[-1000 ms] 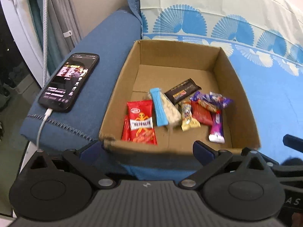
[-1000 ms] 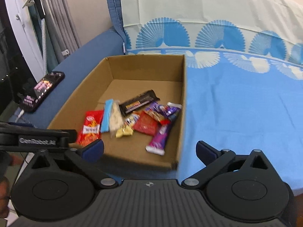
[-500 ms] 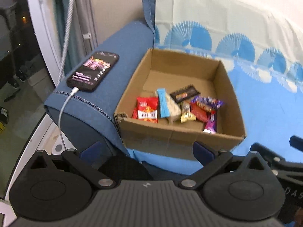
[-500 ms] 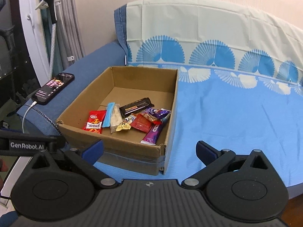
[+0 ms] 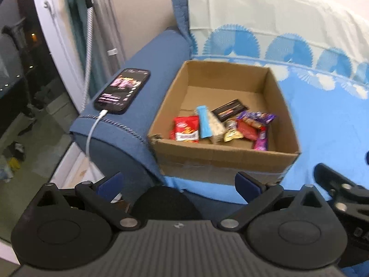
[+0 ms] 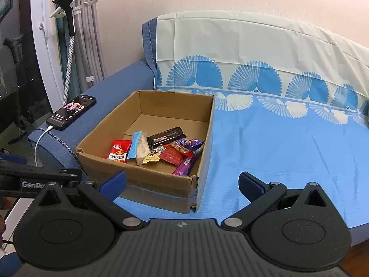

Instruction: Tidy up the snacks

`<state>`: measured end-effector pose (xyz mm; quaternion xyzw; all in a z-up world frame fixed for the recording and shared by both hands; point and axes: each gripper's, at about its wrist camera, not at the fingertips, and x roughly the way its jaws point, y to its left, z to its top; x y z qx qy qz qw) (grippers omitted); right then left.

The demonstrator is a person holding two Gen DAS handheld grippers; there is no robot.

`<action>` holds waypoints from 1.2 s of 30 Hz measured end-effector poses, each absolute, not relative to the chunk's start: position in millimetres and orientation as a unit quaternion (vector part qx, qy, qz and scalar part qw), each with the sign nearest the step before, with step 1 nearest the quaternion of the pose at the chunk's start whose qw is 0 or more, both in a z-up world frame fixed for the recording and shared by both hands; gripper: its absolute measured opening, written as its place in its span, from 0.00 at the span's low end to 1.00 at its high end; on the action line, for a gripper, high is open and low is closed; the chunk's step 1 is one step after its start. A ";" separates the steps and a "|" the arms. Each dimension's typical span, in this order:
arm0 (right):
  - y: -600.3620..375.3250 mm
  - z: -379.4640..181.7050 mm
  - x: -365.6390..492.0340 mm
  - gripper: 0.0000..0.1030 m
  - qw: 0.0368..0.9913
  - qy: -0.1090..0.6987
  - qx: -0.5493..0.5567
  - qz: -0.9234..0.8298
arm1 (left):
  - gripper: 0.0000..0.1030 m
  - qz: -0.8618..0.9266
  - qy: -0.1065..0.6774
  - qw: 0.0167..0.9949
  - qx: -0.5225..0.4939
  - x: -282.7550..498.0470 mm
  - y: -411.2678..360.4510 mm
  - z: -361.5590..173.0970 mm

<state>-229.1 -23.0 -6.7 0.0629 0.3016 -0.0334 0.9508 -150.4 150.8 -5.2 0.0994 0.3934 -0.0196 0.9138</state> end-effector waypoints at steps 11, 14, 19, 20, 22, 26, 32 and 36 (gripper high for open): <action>-18.0 0.7 -237.5 0.99 0.956 0.287 0.053 -0.032 | 1.00 -0.025 0.393 0.914 0.097 -155.2 153.0 2.0; -17.1 2.1 -237.9 0.99 0.957 0.285 0.051 -0.032 | 1.00 -0.032 0.394 0.913 0.099 -157.1 152.1 3.4; -14.5 3.4 -238.5 0.99 0.958 0.283 0.046 -0.031 | 1.00 -0.033 0.392 0.914 0.100 -158.7 151.8 5.1; -14.4 3.6 -238.5 0.99 0.958 0.283 0.046 -0.031 | 1.00 -0.033 0.392 0.914 0.099 -158.7 152.1 5.5; -13.9 3.4 -238.5 0.99 0.958 0.283 0.044 -0.030 | 1.00 -0.033 0.392 0.914 0.098 -158.8 153.1 5.7; -13.1 3.5 -238.1 0.99 0.958 0.283 0.042 -0.029 | 1.00 -0.032 0.392 0.914 0.099 -158.8 153.8 5.4; -12.1 3.4 -238.0 0.99 0.958 0.283 0.042 -0.029 | 1.00 -0.032 0.390 0.915 0.101 -159.3 153.4 5.1; -12.1 3.4 -237.9 0.99 0.958 0.283 0.042 -0.029 | 1.00 -0.032 0.391 0.914 0.101 -159.1 154.0 4.7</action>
